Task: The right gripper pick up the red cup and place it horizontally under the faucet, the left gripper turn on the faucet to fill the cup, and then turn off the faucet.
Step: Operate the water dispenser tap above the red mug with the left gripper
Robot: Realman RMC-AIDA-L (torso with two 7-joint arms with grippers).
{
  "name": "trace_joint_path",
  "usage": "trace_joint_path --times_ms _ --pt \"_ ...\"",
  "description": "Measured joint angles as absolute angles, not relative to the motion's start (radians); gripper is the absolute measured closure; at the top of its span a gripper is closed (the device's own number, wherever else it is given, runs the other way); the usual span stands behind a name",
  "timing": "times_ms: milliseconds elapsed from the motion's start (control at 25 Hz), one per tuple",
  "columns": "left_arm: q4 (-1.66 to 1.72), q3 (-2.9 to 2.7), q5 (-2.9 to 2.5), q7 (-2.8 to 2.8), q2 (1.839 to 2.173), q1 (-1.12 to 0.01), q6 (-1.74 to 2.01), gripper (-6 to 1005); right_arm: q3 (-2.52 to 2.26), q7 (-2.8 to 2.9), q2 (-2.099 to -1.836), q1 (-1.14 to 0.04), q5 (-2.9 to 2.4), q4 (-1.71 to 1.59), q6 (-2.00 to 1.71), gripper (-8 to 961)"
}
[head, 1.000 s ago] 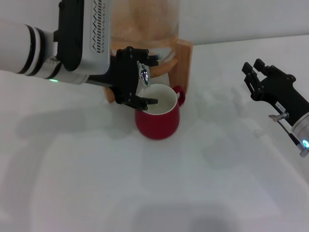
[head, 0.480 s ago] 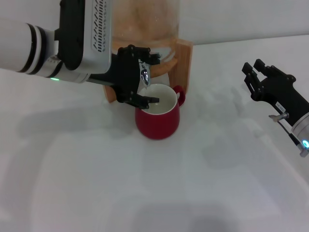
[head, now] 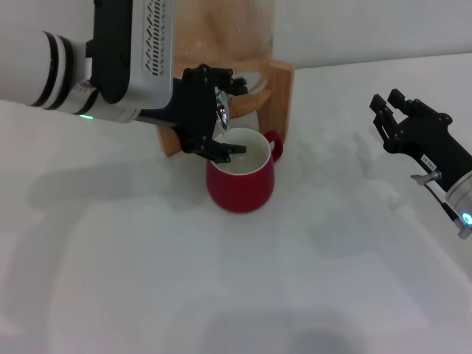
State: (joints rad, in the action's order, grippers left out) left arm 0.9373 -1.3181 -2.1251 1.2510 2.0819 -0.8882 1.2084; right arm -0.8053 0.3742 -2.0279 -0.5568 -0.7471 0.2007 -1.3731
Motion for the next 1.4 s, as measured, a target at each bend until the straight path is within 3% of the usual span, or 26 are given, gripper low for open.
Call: trace_joint_path --times_ms 1400 --pt "0.929 -1.318 -2.119 1.233 2.083 -0.897 1.176 122 -0.805 0.374 -2.028 -0.552 -0.747 0.199 -1.381 658"
